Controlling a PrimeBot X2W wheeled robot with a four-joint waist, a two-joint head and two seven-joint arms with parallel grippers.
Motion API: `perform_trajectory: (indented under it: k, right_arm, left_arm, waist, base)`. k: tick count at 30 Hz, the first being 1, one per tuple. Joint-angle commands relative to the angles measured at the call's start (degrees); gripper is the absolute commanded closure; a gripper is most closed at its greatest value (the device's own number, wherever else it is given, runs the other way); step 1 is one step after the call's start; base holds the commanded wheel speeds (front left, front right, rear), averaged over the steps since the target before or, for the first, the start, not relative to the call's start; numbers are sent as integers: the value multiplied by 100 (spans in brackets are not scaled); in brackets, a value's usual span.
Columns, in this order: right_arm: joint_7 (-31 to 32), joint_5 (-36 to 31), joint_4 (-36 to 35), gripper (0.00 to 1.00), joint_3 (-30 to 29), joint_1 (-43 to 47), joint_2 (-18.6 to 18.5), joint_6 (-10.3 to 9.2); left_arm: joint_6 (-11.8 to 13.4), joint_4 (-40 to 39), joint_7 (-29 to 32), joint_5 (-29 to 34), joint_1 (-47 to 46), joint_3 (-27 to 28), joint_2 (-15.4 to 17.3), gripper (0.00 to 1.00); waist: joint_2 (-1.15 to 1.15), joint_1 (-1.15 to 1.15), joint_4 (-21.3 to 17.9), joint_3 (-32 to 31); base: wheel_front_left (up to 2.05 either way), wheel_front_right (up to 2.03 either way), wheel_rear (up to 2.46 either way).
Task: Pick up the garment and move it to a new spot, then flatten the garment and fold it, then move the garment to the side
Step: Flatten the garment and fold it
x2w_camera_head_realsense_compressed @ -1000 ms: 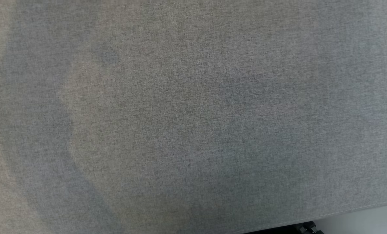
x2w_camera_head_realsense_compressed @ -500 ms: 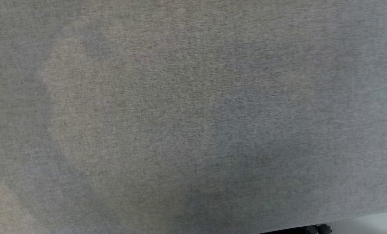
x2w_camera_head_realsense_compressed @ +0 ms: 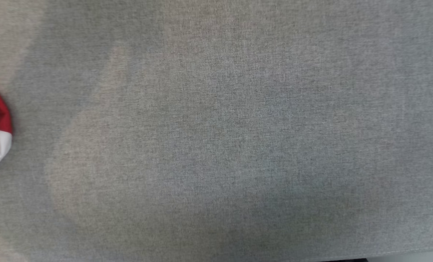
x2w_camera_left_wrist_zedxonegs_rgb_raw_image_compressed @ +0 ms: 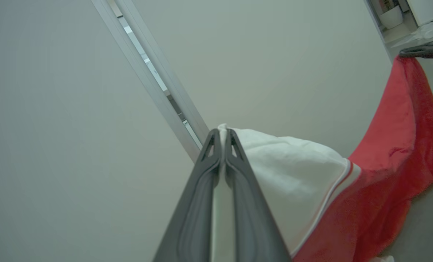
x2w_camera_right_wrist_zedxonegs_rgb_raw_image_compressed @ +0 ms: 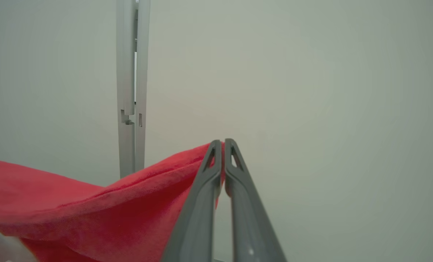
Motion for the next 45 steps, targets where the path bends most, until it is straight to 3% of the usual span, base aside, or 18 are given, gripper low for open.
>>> perform_trajectory:
  k: [1, 8, 12, 18, 24, 33, 45]
  right_arm:
    - [-14, 144, -165, 100, -103, 453, -87, -10]
    - [-14, 711, -1046, 100, -505, 3287, -347, -10]
    - [-14, 801, -1299, 100, -778, 4548, -302, -10]
    - [-15, 807, -1482, 100, -980, 5875, -183, -10]
    - [-14, 823, -1632, 100, -1251, 6866, -126, -10]
    - [616, 761, -1918, 100, -1436, 7977, -215, -10]
    - [691, 459, -2747, 100, -1896, 7854, -106, -10]
  left_arm:
    - [-133, -252, -1, -187, 587, 13, 121, 100]
    - [-279, -1564, -1, -1043, 4156, 341, 496, 100]
    - [-469, -1712, -2, -1304, 5714, 382, 406, 100]
    - [-732, -1448, -2, -1472, 7308, 537, 112, 100]
    - [-743, -1452, -1, -1359, 8166, 606, -184, 100]
    - [-827, -1556, 338, -1674, 8754, 440, -23, 100]
    - [-744, -1979, 294, -1549, 8365, 784, 276, 100]
  waist:
    - [0, -1, 56, -611]
    - [0, -1, 58, -1653]
    - [0, -1, 52, -2046]
    - [0, -1, -11, -2370]
    - [0, -1, 20, -2496]
    - [0, -1, 48, -2764]
    - [0, -1, 20, -3075]
  base:
    - [0, 0, 0]
    - [0, 0, 0]
    - [0, 0, 0]
    - [0, 0, 0]
    - [0, 0, 0]
    - [0, 0, 0]
    - [0, 0, 0]
